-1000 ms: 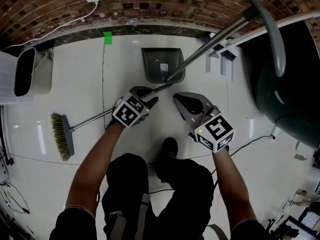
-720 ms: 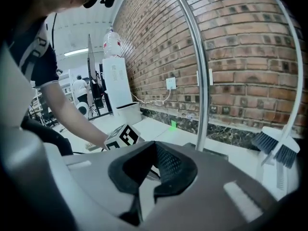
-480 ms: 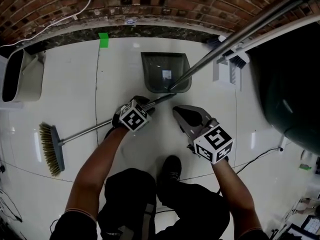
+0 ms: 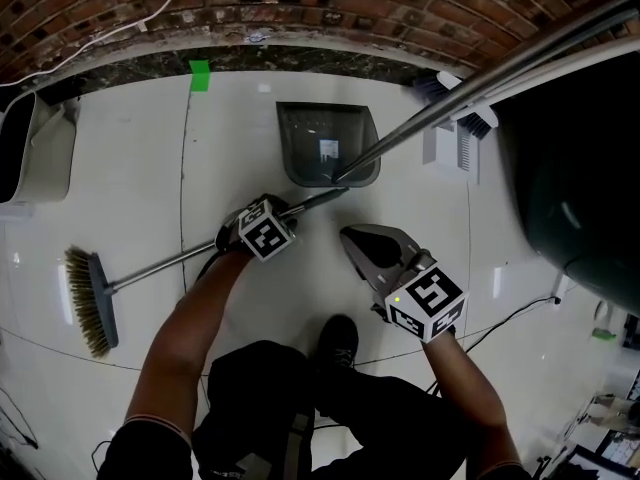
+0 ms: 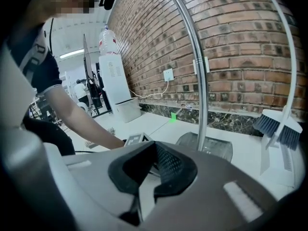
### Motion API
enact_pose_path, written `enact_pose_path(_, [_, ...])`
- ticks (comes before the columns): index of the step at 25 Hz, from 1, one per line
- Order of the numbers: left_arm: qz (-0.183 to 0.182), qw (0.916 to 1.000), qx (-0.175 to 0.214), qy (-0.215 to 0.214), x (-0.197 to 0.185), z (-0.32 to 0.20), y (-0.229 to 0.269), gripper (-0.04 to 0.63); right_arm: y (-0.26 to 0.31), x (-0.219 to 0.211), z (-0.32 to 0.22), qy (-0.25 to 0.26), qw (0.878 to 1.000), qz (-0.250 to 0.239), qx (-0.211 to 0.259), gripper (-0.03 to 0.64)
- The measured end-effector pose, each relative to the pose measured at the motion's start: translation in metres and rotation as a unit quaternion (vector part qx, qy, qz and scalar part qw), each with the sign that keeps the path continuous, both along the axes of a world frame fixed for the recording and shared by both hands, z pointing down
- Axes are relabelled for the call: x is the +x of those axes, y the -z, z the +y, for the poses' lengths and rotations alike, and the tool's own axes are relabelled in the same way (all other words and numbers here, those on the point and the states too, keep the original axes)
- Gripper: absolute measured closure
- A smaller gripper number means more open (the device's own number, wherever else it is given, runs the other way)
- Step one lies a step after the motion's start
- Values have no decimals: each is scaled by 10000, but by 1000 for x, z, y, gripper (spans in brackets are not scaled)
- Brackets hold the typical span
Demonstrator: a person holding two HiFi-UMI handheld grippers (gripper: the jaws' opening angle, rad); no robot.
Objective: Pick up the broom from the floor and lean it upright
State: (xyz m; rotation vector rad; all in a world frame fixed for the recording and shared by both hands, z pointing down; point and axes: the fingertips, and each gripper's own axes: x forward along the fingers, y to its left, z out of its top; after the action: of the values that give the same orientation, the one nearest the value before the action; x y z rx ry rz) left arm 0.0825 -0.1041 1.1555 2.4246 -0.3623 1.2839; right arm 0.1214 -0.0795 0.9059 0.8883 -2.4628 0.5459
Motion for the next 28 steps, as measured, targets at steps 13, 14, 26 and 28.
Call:
enact_pose_path(13, [250,9988,241,-345,2,4,33,509,12,13,-6,-89,9999,52,109,612])
enact_pose_path(14, [307,9985,242,-373,1,6,41,509,17,15,-7,-124,9998,57,123,612])
enact_pose_path(26, [846,9933,776,-99,-52,23,251,512,175,-30,-5,-474,9984,-283,130,612])
enact_pose_path(28, [786,9927,918,45,-71,22,288,514,215,-53,0,-428,9978,-466,193,612])
